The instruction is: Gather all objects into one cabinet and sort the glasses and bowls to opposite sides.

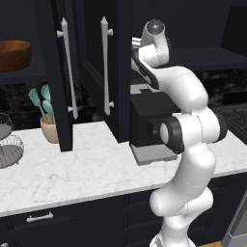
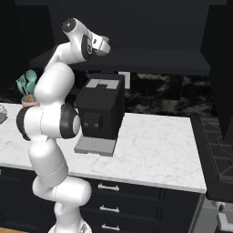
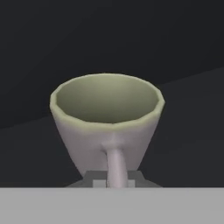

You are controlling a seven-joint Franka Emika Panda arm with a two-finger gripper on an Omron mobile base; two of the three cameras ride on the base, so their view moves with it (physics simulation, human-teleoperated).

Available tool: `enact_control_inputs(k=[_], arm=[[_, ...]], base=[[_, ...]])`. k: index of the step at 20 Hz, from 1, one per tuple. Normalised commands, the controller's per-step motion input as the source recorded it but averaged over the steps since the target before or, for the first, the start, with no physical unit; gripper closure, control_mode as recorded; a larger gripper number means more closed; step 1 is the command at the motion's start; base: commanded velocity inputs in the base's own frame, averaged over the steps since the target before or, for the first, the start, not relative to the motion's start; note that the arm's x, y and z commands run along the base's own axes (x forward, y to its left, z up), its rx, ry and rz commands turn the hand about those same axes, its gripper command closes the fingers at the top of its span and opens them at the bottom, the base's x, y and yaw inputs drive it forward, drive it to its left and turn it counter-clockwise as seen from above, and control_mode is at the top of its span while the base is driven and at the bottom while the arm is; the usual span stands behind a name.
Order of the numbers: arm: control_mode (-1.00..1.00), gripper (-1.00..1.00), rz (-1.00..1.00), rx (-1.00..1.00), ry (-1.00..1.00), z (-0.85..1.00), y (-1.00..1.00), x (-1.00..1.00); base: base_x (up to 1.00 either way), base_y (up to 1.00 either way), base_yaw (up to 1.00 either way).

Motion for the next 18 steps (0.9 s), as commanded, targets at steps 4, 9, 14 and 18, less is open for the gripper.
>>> enact_control_inputs(k=[4,9,14,18], arm=[[-1.0,1.0,0.02,0.0,-0.02,0.0,0.0,-0.31],[-1.0,1.0,0.0,0.0,-0.01,0.14,0.0,-0.76],[-1.0,1.0,0.0,-0.02,-0.04,0.27,0.0,-0.89],[-1.0,1.0,0.0,-0.01,-0.05,0.33,0.0,-1.0]], base=[[0.0,0.0,0.0],[0.0,0.0,0.0],[0.0,0.0,0.0],[0.0,0.0,0.0]])
